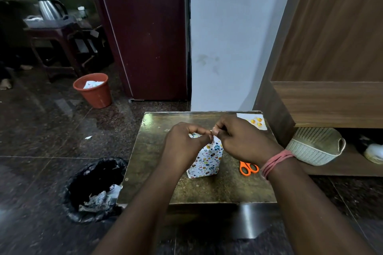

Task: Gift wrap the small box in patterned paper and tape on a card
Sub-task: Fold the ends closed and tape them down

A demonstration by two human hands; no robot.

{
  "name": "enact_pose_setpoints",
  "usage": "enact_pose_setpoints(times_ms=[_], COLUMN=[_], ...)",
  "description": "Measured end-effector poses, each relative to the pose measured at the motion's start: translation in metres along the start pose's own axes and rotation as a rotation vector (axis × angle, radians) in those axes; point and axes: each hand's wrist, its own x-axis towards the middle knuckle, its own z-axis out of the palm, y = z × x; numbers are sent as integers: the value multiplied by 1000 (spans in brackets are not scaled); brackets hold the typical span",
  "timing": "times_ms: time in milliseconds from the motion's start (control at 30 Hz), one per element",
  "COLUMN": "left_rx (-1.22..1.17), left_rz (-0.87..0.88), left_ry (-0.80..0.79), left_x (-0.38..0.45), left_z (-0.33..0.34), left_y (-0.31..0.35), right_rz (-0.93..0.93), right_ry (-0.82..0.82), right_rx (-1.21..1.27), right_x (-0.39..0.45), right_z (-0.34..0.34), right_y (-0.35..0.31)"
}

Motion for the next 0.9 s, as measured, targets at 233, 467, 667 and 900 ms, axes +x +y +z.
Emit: enact_pose_setpoints(times_ms=[233,467,667,900], left_rx=[-30,13,12,20], left_rz=[-11,19,2,4], left_ry=[-20,-11,-9,-11], left_x=[0,-3,-3,-2], left_z=[-2,-1,-2,0], left_y=[1,5,5,3], right_rz=[-18,41,43,55], right_ry=[130,-51,-31,6], right_rx=[132,-114,-168,-117], right_x=[3,-2,1,2], right_z=[-10,-7,-4,-3], right_y=[-5,-8,-9,-11])
